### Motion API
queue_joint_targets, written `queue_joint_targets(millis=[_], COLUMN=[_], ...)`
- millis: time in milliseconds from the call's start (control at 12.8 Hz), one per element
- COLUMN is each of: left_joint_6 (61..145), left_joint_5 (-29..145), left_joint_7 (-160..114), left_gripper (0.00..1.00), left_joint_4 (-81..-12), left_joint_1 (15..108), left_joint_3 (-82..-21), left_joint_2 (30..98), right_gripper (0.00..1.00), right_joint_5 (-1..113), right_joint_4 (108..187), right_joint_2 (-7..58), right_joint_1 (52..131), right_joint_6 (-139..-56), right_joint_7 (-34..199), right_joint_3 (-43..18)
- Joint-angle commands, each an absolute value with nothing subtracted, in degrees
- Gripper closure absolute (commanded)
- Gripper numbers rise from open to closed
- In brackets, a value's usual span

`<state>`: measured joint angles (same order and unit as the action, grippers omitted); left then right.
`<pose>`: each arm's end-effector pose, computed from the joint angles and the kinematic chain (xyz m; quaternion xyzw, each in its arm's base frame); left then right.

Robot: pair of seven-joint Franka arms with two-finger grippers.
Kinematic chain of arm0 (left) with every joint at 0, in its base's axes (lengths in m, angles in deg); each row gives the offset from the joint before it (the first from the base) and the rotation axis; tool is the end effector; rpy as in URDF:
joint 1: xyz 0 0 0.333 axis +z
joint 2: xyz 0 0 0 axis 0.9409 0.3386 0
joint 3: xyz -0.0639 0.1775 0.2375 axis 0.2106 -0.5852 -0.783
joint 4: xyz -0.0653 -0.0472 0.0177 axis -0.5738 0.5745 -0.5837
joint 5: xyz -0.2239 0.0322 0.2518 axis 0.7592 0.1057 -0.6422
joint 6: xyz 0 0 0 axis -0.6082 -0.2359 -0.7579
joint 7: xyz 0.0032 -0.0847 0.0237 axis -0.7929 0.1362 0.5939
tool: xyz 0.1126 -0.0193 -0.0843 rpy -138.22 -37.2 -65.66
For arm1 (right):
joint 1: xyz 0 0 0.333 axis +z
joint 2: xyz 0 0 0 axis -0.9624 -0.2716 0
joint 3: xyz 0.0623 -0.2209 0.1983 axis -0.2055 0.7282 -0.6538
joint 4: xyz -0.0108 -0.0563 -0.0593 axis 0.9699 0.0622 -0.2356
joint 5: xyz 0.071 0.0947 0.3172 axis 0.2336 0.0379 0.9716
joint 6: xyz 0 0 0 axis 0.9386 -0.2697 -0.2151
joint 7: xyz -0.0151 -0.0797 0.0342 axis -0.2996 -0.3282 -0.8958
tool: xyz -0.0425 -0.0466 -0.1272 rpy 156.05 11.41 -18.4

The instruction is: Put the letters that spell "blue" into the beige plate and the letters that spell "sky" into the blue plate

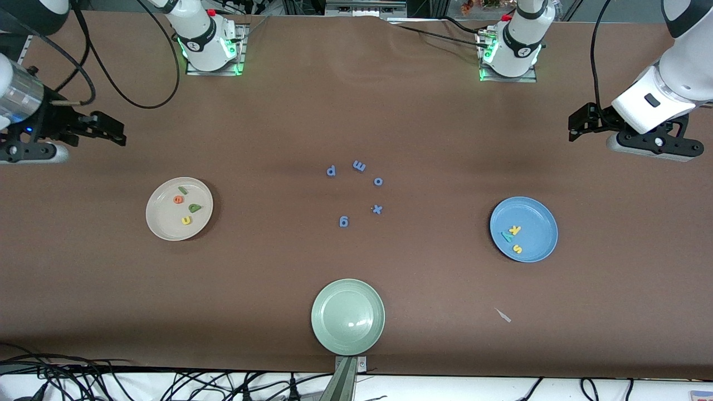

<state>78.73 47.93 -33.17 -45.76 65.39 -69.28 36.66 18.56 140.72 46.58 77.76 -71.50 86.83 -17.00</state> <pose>0.4849 -0.0428 0.5327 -0.9959 0.0826 0.0348 0.0099 0.5044 0.0194 0.5407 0.9986 0.0265 -0.0445 0.0069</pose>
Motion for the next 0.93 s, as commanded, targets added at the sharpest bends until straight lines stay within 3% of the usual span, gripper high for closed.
queue_joint_targets(millis=[0, 856], left_joint_6=[78.33, 78.33], left_joint_5=[49.45, 49.54], left_joint_7=[-34.22, -34.57], left_gripper=[0.0, 0.0], left_joint_4=[-44.84, -44.84], left_joint_1=[65.55, 65.64], left_joint_3=[-69.36, -69.36], left_joint_2=[36.97, 36.97], right_gripper=[0.0, 0.0], right_joint_5=[17.47, 17.56], right_joint_4=[144.74, 145.1], right_joint_2=[49.52, 49.96], right_joint_1=[74.69, 73.72], right_joint_6=[-71.72, -72.16], right_joint_7=[83.87, 86.68], right_joint_3=[-17.44, -19.81])
